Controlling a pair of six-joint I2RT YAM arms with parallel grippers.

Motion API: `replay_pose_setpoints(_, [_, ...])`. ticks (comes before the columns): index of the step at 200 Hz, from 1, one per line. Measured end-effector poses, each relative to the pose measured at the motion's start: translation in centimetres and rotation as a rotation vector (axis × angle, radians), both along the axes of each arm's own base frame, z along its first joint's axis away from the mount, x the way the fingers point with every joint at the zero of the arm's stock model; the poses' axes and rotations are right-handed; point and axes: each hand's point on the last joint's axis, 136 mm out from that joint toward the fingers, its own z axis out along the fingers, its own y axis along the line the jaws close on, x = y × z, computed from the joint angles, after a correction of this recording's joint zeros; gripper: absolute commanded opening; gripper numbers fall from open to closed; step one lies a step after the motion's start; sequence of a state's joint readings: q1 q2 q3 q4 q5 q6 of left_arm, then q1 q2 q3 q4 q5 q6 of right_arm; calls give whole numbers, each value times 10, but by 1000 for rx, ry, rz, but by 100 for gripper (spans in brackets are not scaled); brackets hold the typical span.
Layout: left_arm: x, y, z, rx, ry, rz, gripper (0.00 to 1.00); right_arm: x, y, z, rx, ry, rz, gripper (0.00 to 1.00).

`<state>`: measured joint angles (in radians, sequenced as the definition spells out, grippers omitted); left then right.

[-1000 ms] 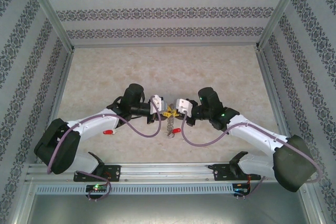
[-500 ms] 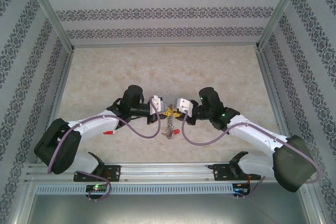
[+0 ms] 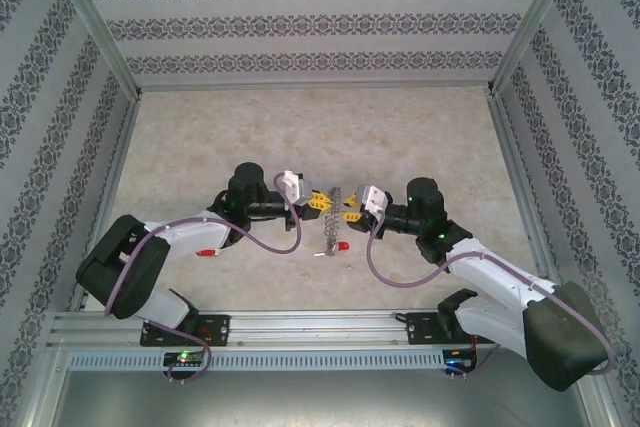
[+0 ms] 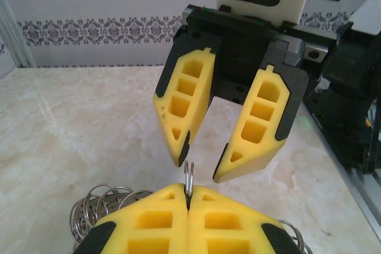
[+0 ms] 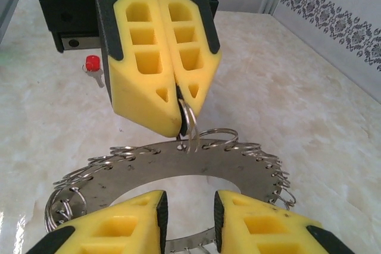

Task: Put the keys on the keyring

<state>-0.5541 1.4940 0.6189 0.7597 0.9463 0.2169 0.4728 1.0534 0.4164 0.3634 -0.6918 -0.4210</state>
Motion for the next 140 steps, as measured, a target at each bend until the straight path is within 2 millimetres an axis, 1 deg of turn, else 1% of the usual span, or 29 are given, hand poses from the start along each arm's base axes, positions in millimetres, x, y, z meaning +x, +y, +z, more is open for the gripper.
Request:
replay_pose_setpoints(50, [0, -3, 6, -48, 16, -18, 0, 4, 7, 19, 82, -30, 19, 27])
replay_pose_setpoints(85, [-2, -4, 15, -80, 3, -31, 0, 6, 10, 20, 108, -24, 34, 25])
replay_pose_setpoints(112, [-3, -4, 17, -95, 0, -34, 0, 6, 13, 21, 126, -13, 50, 20])
replay_pose_setpoints(124, [-3, -4, 18, -101, -1, -35, 0, 5, 13, 24, 135, -14, 56, 15])
replay_pose_setpoints(140, [-2, -4, 17, -105, 0, -35, 0, 3, 14, 27, 147, -14, 69, 11])
